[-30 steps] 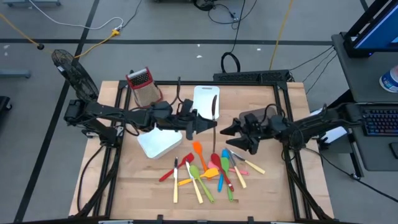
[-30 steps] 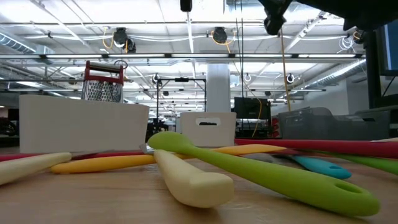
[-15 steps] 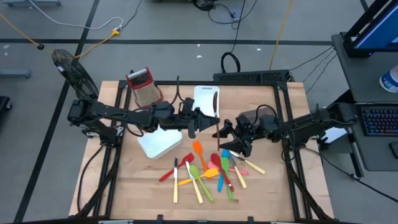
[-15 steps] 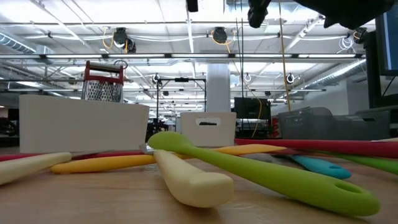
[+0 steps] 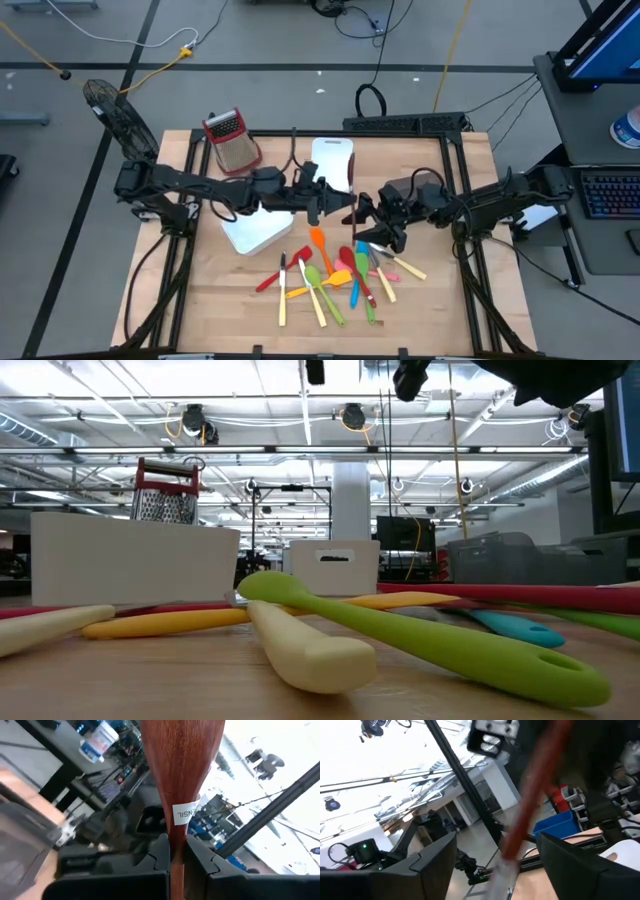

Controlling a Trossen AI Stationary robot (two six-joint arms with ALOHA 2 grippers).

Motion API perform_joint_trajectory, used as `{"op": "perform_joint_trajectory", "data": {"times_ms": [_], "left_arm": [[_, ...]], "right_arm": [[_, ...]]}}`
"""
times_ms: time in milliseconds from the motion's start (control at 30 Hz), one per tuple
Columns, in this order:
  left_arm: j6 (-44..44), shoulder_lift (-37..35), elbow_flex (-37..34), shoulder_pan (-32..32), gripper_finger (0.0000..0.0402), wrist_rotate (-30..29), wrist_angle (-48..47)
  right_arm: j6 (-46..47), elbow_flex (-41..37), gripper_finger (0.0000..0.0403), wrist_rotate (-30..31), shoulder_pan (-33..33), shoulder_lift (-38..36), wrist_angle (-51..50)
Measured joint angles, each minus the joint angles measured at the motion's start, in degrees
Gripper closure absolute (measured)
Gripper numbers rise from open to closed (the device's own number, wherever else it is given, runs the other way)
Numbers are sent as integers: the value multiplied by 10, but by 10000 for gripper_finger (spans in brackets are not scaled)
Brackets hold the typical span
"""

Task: Pick & Place Kitchen Items
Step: Put the brown serving spoon into the black bin

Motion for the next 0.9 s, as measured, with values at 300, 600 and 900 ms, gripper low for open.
{"op": "perform_joint_trajectory", "data": {"times_ms": [300,600,900], "left_arm": [[-31,35,0,7,386,37,43],[-33,33,0,14,386,67,51],[-27,33,0,21,386,85,64]], "right_arm": [[17,0,227,-30,-8,0,0],[19,0,294,-57,-16,0,-17],[26,0,365,-88,-30,0,-24]]}}
